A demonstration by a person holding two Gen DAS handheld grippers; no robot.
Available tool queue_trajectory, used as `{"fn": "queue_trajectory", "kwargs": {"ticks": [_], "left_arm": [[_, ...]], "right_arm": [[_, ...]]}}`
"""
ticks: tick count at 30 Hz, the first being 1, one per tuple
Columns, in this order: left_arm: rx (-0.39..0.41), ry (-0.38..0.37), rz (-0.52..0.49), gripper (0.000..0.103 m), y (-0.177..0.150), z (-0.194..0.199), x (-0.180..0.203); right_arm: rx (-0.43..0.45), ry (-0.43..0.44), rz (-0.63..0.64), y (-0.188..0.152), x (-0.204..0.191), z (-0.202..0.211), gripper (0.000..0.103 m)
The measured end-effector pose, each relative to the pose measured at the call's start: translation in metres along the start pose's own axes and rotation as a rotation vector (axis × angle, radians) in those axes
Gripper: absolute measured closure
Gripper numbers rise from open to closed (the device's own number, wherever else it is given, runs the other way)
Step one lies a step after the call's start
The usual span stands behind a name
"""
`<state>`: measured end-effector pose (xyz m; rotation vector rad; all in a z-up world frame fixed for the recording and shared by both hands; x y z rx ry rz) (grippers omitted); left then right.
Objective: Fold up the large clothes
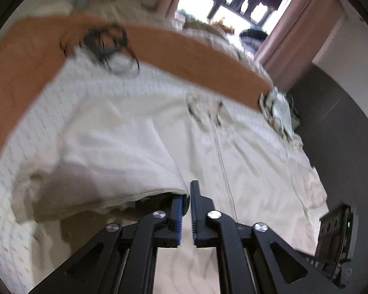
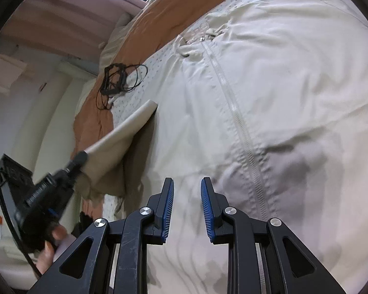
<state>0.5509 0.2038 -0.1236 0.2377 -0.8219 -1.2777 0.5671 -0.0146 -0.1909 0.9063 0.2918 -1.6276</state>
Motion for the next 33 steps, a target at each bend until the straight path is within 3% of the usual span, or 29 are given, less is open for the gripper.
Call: {"fn": "queue_trajectory", "kwargs": {"ticks": [1, 3, 6, 10, 14, 15, 17, 19, 21, 30, 31, 33], "left_arm": [[-0.042, -0.008, 0.015, 0.081, -0.003, -0.007, -0.002], [-0.12, -0.01, 0.049, 0.044, -0.012, -0.015, -0.007], [-0.134, -0.01, 0.037, 0.032, -0.024, -0.002, -0.01], [-0.111, 0.057, -0.016, 0.032, -0.03, 0.035, -0.021], [-0.035, 0.245, -0.022, 0.032, -0.026, 0.076, -0.049], [-0.029, 0.259, -0.012, 0.032, -0.027, 0.081, -0.057], [-0.032, 0.271, 0.008, 0.032, -0.026, 0.083, -0.072], [-0.048, 0.293, 0.028, 0.032, -0.027, 0.078, -0.085], [-0.072, 0.302, 0.057, 0.032, -0.03, 0.063, -0.097], [-0.107, 0.245, 0.18, 0.032, -0.027, -0.001, -0.127], [-0.104, 0.234, 0.205, 0.033, -0.027, -0.004, -0.129], [-0.089, 0.233, 0.233, 0.063, -0.026, -0.002, -0.13]], "right_arm": [[0.0, -0.007, -0.004, 0.001, 0.002, -0.001, 0.079], [-0.002, -0.002, -0.024, 0.003, 0.007, 0.001, 0.079], [-0.003, 0.011, -0.04, 0.004, 0.012, 0.003, 0.079], [0.001, -0.002, -0.04, 0.002, 0.015, 0.005, 0.079], [0.001, -0.031, -0.035, 0.0, 0.014, 0.001, 0.079], [-0.003, -0.033, -0.035, -0.001, 0.014, -0.001, 0.079], [-0.014, -0.019, -0.034, -0.002, 0.012, -0.003, 0.077], [-0.015, -0.011, -0.024, -0.003, 0.009, -0.004, 0.058], [0.002, -0.025, -0.016, -0.003, 0.006, -0.003, 0.048], [-0.001, -0.034, -0.048, 0.006, 0.011, -0.004, 0.048], [-0.002, -0.029, -0.054, 0.008, 0.012, -0.003, 0.048], [-0.001, -0.014, -0.065, 0.011, 0.013, -0.001, 0.048]]}}
Point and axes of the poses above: each gripper's, at about its wrist camera, not at the fingertips, and z roughly against the way its jaws point, x to its right, y to its top, the point moved 1 cm from there along -z, roughly the way its jaws point, and after that the axes turned 4 degrees about -z, right-handed, at the moved point
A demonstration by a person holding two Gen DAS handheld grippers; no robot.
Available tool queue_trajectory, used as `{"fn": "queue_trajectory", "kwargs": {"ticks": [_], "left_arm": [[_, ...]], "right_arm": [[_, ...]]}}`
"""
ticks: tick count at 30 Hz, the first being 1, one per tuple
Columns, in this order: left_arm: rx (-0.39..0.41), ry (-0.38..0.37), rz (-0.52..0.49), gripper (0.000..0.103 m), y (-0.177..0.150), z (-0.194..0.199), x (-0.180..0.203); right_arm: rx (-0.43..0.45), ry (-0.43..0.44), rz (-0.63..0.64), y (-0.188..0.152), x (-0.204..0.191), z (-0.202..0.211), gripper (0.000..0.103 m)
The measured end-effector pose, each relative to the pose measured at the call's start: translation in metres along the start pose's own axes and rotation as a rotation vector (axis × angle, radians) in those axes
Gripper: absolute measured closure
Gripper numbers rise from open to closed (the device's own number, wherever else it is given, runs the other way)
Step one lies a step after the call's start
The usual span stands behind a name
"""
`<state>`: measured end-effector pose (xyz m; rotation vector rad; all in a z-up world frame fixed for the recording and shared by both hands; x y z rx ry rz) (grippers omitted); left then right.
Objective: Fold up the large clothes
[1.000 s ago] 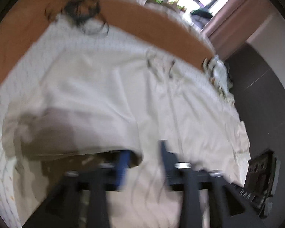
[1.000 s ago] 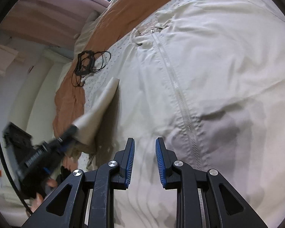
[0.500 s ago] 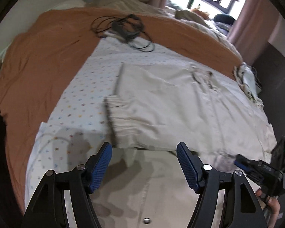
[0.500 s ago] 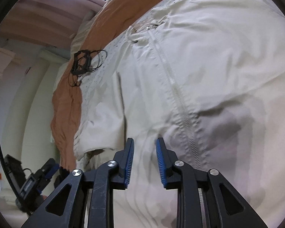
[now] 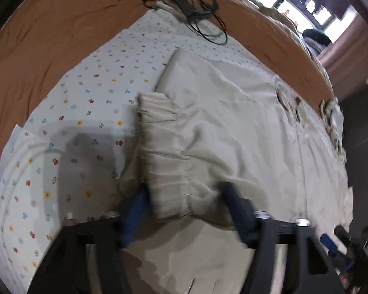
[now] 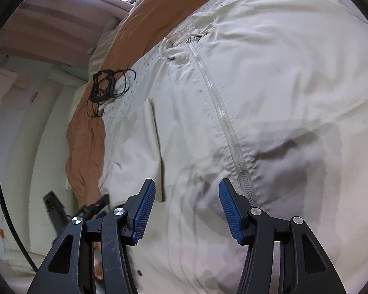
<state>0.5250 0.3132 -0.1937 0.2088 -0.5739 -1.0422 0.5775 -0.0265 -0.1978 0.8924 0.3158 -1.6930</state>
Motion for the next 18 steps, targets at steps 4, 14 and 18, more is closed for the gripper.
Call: {"fn": "queue_trajectory", "kwargs": {"ticks": [4, 14, 18], "left_arm": [[0.014, 0.003, -0.013, 0.093, 0.002, 0.012, 0.004], [0.16, -0.066, -0.19, 0.098, 0.019, 0.081, 0.084], [0.187, -0.09, -0.283, 0.099, 0.024, 0.099, 0.14]], "right_arm": [[0.039, 0.012, -0.026, 0.004, 0.003, 0.01, 0.048], [0.063, 0.025, -0.082, 0.01, 0.02, 0.017, 0.048], [0.094, 0.044, -0.12, 0.019, 0.032, 0.029, 0.048]]}}
Point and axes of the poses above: each gripper's, at about its wrist camera, not at the fingertips, and z roughly against the way its jaws point, x to its right, y to its top, the point moved 1 cm from there along -z, roughly the way its jaws point, and after that the axes turned 4 degrees about -z, right-handed, at the moved point
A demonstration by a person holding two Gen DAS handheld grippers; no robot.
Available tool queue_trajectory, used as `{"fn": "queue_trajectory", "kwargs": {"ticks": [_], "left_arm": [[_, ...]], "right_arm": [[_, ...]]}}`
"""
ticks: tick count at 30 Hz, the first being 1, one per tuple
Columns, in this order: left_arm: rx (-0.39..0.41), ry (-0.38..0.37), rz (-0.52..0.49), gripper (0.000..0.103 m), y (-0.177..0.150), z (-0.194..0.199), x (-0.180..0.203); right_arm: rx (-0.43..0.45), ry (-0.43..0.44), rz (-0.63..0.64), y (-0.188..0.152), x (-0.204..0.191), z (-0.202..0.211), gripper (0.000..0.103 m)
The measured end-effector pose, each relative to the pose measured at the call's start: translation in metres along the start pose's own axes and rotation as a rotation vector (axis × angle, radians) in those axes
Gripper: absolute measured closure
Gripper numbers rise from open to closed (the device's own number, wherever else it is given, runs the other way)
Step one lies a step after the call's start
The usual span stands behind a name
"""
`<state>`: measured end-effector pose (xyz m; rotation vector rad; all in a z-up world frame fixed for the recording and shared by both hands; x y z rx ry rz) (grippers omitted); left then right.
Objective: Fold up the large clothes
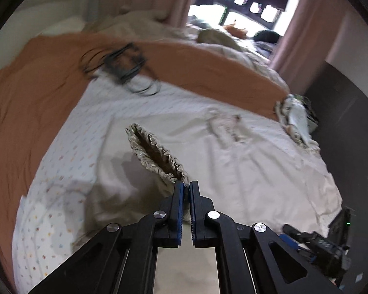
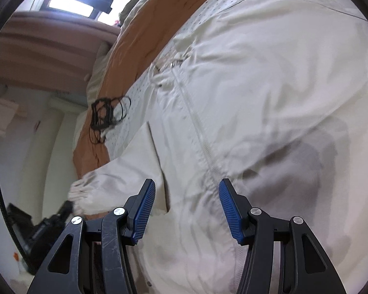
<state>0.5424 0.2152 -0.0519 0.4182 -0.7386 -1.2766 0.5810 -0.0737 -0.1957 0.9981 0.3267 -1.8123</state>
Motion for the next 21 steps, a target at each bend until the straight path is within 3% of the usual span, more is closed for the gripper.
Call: {"fn": "queue_trajectory", "kwargs": {"ticks": [6, 12, 16, 19, 21], "left_arm": [[0.025, -0.086, -0.105, 0.1, 0.016, -0.007, 0.072], [0.003, -0.162, -0.144, 0.103, 0.021, -0.036, 0.124], [-0.011, -0.277, -0.163, 0.103, 0.019, -0.046, 0.154], [-0.057, -0.273, -0.207, 0.098, 0.017, -0.05, 0.166], [-0.067, -0.26, -0.206, 0.089, 0.015, -0.048, 0.159]], "right_arm": [[0.052, 0.026, -0.051, 0.016, 0.014, 0.02, 0.048], [0.116, 0.033, -0.084, 0.033, 0.03, 0.042, 0.048], [0.139, 0.038, -0.143, 0.041, 0.047, 0.049, 0.048], [0.142, 0.017, -0.155, 0.045, 0.053, 0.049, 0.048], [0.135, 0.003, -0.156, 0.046, 0.054, 0.044, 0.048]]}}
Point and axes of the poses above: each gripper's, at about its wrist camera, not at the fingertips, and z roughly against the way its jaws point, x to its right, y to its top, the point moved 1 cm from there along -z, roughly the way its jaws point, and after that the axes turned 4 degrees about -z, right-handed, at the moved point
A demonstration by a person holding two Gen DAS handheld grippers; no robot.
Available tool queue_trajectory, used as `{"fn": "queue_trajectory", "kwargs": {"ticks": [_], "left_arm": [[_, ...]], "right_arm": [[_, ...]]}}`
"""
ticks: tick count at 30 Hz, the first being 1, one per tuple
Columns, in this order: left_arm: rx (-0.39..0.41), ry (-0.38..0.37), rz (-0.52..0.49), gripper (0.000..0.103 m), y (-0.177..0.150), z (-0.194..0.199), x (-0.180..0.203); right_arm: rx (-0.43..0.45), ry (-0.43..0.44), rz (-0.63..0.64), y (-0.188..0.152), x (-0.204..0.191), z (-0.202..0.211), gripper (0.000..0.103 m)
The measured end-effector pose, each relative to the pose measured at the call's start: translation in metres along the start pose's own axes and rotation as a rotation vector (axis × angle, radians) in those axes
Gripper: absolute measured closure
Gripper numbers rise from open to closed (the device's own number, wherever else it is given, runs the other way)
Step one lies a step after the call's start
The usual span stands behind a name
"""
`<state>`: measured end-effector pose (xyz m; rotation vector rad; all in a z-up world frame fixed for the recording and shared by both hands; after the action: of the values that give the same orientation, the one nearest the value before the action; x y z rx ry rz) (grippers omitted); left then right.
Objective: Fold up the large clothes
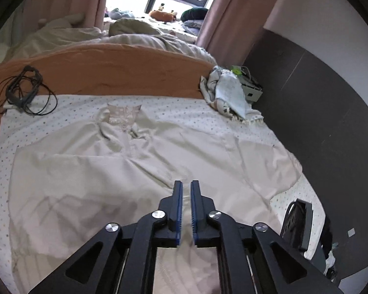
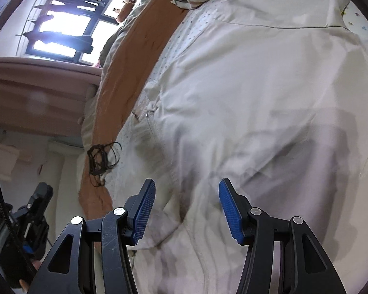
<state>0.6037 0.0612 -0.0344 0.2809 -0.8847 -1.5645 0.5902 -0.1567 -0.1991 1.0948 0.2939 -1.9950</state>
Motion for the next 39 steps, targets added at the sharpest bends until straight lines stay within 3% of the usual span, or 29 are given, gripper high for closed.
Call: {"fn": "queue_trajectory", "kwargs": {"ticks": [1, 3, 5, 6, 13, 19, 29, 33, 39], "left_arm": [[-0.002, 0.011, 0.019, 0.084, -0.003, 0.004, -0.009], [0.01, 0.036, 0.058, 0.051, -0.009, 0.014, -0.026], [0.042, 0.091, 0.098, 0.035, -0.016, 0.028, -0.049], [0.057, 0.127, 0.117, 0.033, -0.021, 0.037, -0.063], [0.073, 0.307, 0.18, 0.033, -0.058, 0.08, -0.142], [0.041, 0.394, 0.237, 0.033, -0.09, 0.089, -0.196], [-0.084, 0.448, 0.232, 0.033, -0.146, 0.058, -0.249], [-0.144, 0.459, 0.247, 0.034, -0.167, 0.044, -0.267], [-0.182, 0.465, 0.236, 0.035, -0.174, 0.036, -0.277]], "right_arm": [[-0.002, -0.013, 0.001, -0.001, 0.0, -0.002, 0.048], [-0.013, -0.026, -0.006, -0.002, 0.003, -0.007, 0.048], [-0.03, -0.019, -0.018, -0.004, 0.006, -0.01, 0.048], [-0.04, -0.015, -0.02, -0.005, 0.006, -0.013, 0.048], [-0.115, 0.021, 0.003, -0.014, -0.001, -0.045, 0.048], [-0.135, 0.031, 0.01, -0.024, -0.009, -0.07, 0.048], [-0.129, -0.038, 0.039, -0.031, -0.012, -0.091, 0.048], [-0.164, -0.003, 0.023, -0.03, -0.013, -0.098, 0.048], [-0.132, 0.01, 0.015, -0.031, -0.012, -0.105, 0.049]]}}
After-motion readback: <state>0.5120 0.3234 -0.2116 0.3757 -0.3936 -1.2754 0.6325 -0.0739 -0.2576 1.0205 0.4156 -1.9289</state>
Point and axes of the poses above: each gripper's, at about its wrist camera, not at the fingertips, and z roughly against the way its jaws point, x to its right, y to its top, the point moved 1 cm from there along -z, roughly the way its jaws point, and after that the axes turned 4 degrees about -z, right-handed, at the moved point
